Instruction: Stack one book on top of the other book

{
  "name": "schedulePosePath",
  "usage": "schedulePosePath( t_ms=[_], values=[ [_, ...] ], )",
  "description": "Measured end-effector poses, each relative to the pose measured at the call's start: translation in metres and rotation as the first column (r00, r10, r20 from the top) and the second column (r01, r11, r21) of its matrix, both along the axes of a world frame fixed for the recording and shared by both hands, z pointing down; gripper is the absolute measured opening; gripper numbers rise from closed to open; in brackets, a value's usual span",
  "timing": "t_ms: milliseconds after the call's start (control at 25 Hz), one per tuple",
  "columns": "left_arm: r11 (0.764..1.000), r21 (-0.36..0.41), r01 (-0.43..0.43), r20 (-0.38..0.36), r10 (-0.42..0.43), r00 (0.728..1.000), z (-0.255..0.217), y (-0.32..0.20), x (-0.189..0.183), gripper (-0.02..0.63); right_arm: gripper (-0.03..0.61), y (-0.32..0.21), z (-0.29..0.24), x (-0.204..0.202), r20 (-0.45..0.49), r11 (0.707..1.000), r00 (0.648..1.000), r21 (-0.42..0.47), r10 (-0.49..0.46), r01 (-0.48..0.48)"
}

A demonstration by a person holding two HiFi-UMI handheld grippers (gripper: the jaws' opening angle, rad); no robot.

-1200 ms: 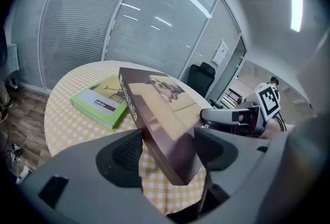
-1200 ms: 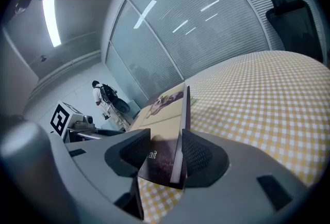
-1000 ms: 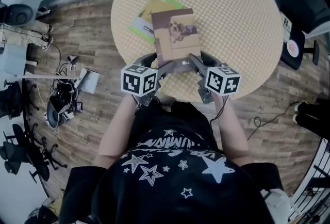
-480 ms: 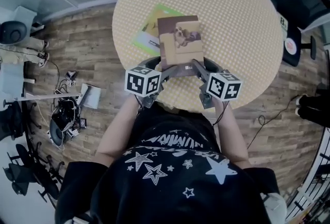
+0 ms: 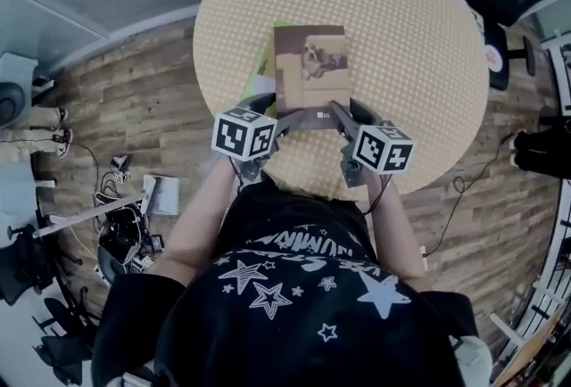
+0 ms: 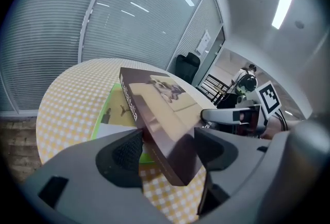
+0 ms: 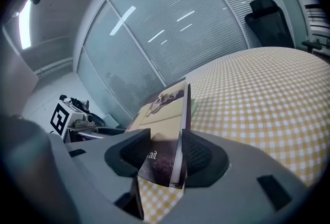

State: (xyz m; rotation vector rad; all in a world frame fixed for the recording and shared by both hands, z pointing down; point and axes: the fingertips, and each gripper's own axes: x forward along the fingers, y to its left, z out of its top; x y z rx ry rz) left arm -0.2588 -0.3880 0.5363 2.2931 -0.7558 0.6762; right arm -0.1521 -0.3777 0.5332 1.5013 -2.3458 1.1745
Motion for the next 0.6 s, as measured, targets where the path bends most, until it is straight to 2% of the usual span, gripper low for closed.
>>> schedulePosePath(
  t_ms=[360, 600],
  values=[
    [0.987, -0.024, -0.159, 0.034, 0.159, 0.987, 0.018, -0.031, -0.034, 0.318, 0.198, -0.012, 0.021, -0.039, 0.026, 0.989, 0.990, -0.055, 0.141, -0.140],
    [0.973, -0.049, -0.224, 0.035, 0.225, 0.974, 0.029, -0.048, -0.051, 0.318, 0.198, -0.019, 0.033, -0.060, 0.018, 0.980, 0.982, -0.079, 0.186, -0.184]
  ],
)
